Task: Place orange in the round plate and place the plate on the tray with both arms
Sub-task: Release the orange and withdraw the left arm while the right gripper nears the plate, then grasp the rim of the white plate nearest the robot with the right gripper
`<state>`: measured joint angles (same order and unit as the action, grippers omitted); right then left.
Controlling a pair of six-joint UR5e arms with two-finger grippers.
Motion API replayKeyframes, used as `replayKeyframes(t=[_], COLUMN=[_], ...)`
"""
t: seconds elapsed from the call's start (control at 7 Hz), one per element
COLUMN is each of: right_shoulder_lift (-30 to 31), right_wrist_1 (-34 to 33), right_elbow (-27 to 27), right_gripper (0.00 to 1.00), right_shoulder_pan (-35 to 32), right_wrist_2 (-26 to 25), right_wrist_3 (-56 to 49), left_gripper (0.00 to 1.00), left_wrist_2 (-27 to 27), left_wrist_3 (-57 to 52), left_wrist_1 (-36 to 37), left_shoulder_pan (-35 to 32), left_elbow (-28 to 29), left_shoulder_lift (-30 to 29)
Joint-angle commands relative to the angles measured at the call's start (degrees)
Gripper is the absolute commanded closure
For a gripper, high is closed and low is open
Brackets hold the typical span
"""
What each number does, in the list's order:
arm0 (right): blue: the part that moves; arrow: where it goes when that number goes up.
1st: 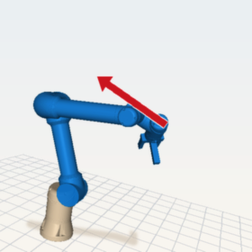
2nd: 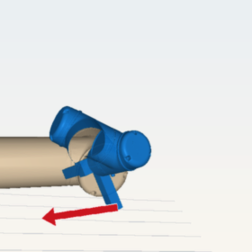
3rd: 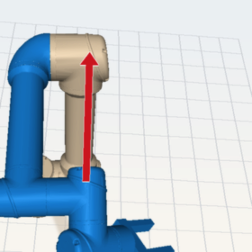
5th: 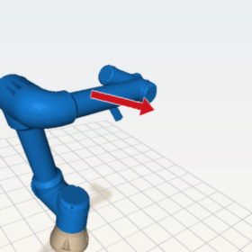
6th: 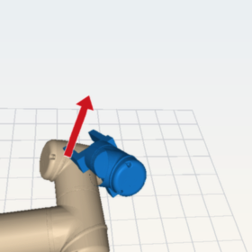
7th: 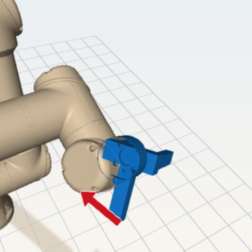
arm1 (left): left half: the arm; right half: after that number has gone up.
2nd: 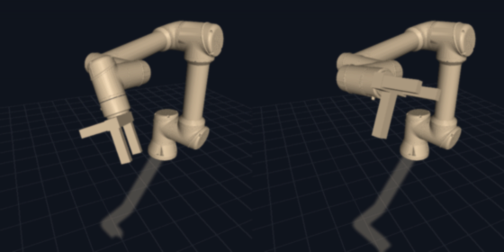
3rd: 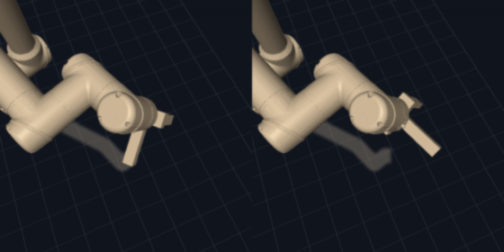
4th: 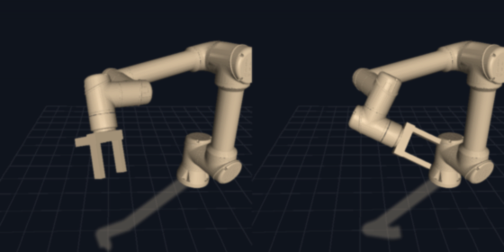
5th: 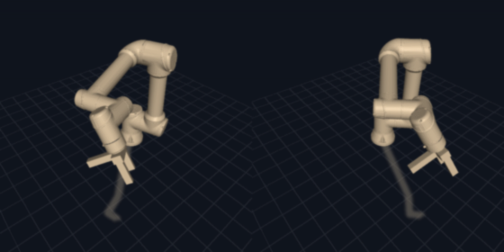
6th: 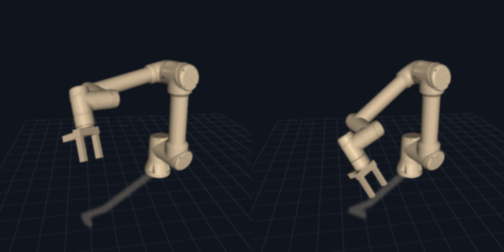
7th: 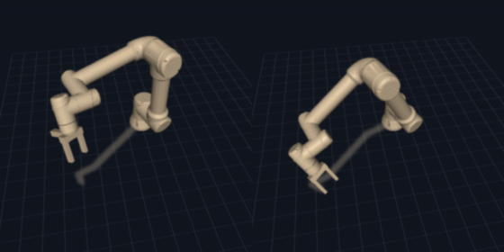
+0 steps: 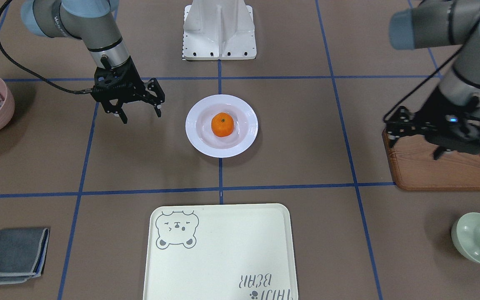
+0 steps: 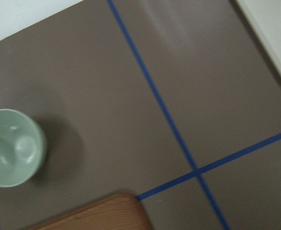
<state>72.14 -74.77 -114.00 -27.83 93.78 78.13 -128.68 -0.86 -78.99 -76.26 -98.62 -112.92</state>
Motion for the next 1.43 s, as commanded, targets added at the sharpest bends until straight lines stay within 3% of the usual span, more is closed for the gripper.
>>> replayKeyframes(t=[0.0,0.14,0.29,0.43,0.57,0.71,1.0,1.29], right_shoulder_lift=[-1.5,-2.3,-2.5,-2.4,-2.5,-2.4,-2.4,-3.1], right_wrist_1=[0.0,0.1,0.3,0.7,0.7,0.7,3.7,8.6], right_elbow=[-0.2,-0.1,-0.1,-0.1,-0.3,-0.8,1.9,7.5], right_gripper=[0.0,0.01,0.01,0.0,0.0,0.0,0.01,0.04], right_shoulder_pan=[3.2,4.8,7.1,9.9,11.3,13.6,21.3,22.2], right_wrist_2=[-2.7,-3.3,-7.2,-11.3,-14.7,-18.7,-27.5,-29.3], right_wrist_3=[11.1,17.4,23.5,26.3,31.3,36.9,45.5,45.7], left_gripper=[0.01,0.01,0.01,0.01,0.01,0.01,0.01,0.01], left_wrist_2=[-15.0,-15.6,-15.1,-14.6,-9.4,-8.1,-8.3,-8.7], left_wrist_3=[-11.3,-11.0,-10.2,-14.0,-14.0,-13.9,-13.8,-13.9], left_wrist_1=[-5.5,-12.8,-13.3,-14.7,-14.4,-14.4,-14.7,-15.1], left_shoulder_pan=[-14.8,-19.1,-19.4,-19.7,-19.7,-19.7,-19.7,-19.7], left_elbow=[14.3,21.0,23.5,21.1,16.0,14.6,14.6,14.7], left_shoulder_lift=[7.9,8.9,10.2,15.6,17.9,20.0,20.3,20.6])
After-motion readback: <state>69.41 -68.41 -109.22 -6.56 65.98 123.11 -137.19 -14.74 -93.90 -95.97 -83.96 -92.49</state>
